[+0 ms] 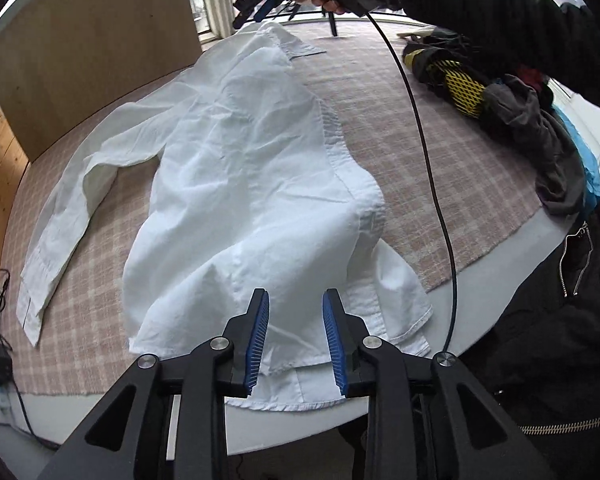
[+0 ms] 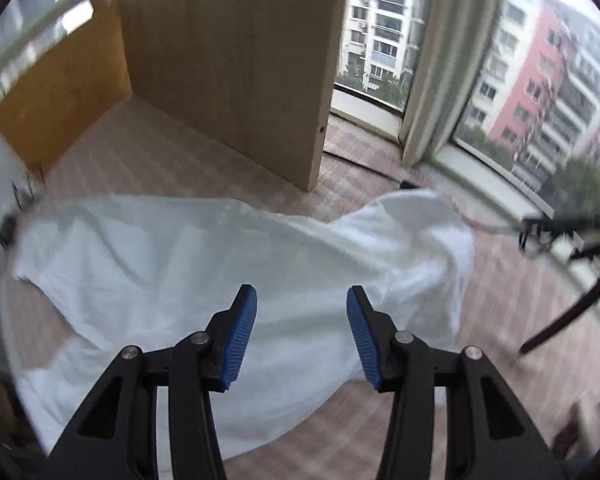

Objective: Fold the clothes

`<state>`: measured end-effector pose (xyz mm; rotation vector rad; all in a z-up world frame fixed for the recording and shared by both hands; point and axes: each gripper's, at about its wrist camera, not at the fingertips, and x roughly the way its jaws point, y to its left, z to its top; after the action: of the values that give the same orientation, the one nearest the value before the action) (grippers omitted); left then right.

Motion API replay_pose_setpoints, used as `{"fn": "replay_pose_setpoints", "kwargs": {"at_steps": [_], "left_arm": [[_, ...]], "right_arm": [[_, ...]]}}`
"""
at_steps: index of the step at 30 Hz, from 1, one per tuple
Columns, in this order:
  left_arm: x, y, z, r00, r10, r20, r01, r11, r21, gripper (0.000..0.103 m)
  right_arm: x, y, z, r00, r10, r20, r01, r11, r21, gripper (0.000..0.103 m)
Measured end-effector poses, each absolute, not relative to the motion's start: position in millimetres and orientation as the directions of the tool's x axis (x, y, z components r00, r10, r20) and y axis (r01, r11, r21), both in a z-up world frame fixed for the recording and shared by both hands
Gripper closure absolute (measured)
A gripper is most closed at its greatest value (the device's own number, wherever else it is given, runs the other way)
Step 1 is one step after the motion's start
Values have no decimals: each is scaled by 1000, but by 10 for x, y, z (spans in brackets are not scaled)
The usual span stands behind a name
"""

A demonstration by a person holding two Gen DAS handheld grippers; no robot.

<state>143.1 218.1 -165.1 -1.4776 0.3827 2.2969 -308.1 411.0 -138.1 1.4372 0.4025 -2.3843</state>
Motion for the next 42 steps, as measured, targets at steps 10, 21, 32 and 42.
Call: {"fn": "replay_pose_setpoints", "kwargs": {"at_steps": [10, 21, 32, 42], "left_arm": [[1299, 2177, -1763, -313, 131, -941, -321, -947, -25, 76], [1167, 2563, -1786, -300, 133, -945, -373, -928, -12, 74], [1295, 2844, -1918, -275, 161, -948, -411, -911, -35, 67], [1424, 2696, -1921, -288, 129, -949, -332, -943, -27, 67]], "right_arm": [[-3489, 3833, -1768, -389, -81, -918, 653, -727, -213, 101], [-3459, 3918, -1721, -444, -102, -890, 547, -818, -179, 59], [-2734, 5197, -1853, -393, -247, -886, 211, -962, 174, 29], [-2934, 4904, -2169, -331, -383, -862, 220, -920, 324, 28]]}}
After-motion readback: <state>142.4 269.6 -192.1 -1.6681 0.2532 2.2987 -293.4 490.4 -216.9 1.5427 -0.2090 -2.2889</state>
